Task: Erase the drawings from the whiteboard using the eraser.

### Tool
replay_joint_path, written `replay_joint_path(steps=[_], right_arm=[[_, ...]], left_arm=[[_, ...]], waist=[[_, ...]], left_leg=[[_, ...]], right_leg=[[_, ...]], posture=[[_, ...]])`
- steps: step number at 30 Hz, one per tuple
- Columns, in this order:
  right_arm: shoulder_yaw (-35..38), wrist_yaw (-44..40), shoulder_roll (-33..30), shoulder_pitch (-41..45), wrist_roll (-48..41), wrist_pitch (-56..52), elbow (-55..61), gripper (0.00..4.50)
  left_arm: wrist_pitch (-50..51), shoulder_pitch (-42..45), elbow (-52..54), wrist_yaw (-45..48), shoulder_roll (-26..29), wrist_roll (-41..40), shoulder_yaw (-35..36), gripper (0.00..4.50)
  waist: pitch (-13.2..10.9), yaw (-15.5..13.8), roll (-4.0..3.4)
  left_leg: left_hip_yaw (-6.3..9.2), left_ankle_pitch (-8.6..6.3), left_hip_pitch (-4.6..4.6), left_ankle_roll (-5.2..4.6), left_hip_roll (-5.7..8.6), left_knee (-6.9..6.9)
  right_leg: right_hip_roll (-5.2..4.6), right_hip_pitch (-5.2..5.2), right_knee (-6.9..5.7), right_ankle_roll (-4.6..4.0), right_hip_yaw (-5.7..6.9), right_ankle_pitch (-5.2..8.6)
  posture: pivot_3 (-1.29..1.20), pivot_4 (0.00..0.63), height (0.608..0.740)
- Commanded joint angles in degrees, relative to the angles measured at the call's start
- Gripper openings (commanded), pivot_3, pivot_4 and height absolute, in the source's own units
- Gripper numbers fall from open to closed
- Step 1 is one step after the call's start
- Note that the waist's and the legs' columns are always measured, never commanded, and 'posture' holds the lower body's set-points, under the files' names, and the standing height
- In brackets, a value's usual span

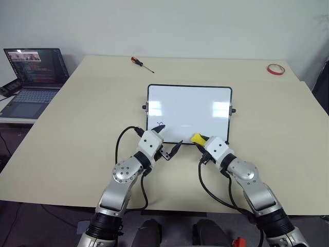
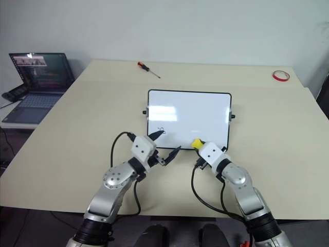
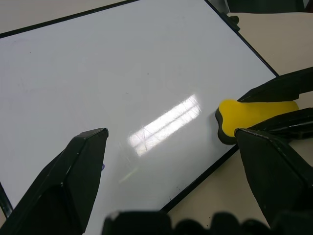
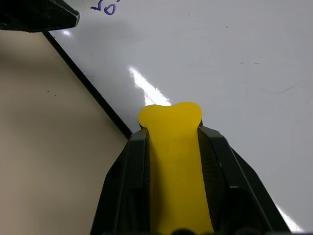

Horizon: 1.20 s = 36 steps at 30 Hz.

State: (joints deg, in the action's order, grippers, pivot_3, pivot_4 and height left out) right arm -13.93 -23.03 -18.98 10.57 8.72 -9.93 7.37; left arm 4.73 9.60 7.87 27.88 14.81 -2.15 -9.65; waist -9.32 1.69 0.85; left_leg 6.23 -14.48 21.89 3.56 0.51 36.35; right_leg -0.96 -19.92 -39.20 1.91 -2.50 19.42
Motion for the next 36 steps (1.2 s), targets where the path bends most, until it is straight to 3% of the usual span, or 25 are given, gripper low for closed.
replay_joint_path(steps=[1, 12, 24, 31, 36], right_arm=[[4.6, 0.9, 0.2, 0.1, -2.3, -2.9, 4.4, 1.09], [8.8, 1.0, 0.7, -4.3, -7.4, -16.6, 23.8, 1.09], [9.7, 1.7, 0.0, -2.7, -7.2, -15.2, 20.0, 1.09], [7.3, 2.0, 1.9, 2.2, -7.2, -13.6, 16.1, 1.09], [6.0, 1.8, 3.5, 5.9, -7.0, -12.0, 12.3, 1.09]], left_arm=[[-1.2, 0.3, 0.9, 0.0, -0.2, -0.4, 0.0, 4.50], [-0.1, -4.0, 5.6, 1.1, 1.3, -2.2, 0.7, 4.50], [0.6, -3.9, 6.0, 1.1, 2.5, -2.4, 1.3, 4.50], [0.7, -10.1, 9.2, -4.6, 2.4, 0.6, 3.6, 4.50], [1.1, -15.0, 10.6, -10.2, -0.8, 0.8, 5.4, 4.50]], waist=[[0.0, -0.1, 0.01], [0.0, 0.1, 0.01], [0.0, 0.1, 0.01], [0.0, 0.2, -0.01], [-0.1, 0.0, 0.00]], left_leg=[[0.01, 0.00, 0.02, 0.00, 0.00, -0.01], [-0.03, 0.00, 0.32, 0.01, -0.02, -0.32], [-0.04, 0.00, 0.26, 0.01, 0.00, -0.31], [-0.09, 0.00, 0.21, 0.00, -0.03, -0.33], [-0.07, 0.00, 0.22, 0.00, 0.00, -0.31]], right_leg=[[-0.01, 0.00, 0.03, 0.00, 0.00, 0.00], [-0.04, -0.32, 0.24, -0.01, -0.01, 0.01], [-0.04, -0.28, 0.22, -0.01, 0.03, 0.01], [-0.02, -0.29, 0.20, -0.01, -0.02, 0.01], [-0.06, -0.27, 0.22, -0.01, -0.02, 0.01]], posture=[[0.00, 0.150, 0.740], [0.00, 0.150, 0.740], [0.00, 0.150, 0.740], [0.00, 0.150, 0.740], [0.00, 0.150, 0.740]])
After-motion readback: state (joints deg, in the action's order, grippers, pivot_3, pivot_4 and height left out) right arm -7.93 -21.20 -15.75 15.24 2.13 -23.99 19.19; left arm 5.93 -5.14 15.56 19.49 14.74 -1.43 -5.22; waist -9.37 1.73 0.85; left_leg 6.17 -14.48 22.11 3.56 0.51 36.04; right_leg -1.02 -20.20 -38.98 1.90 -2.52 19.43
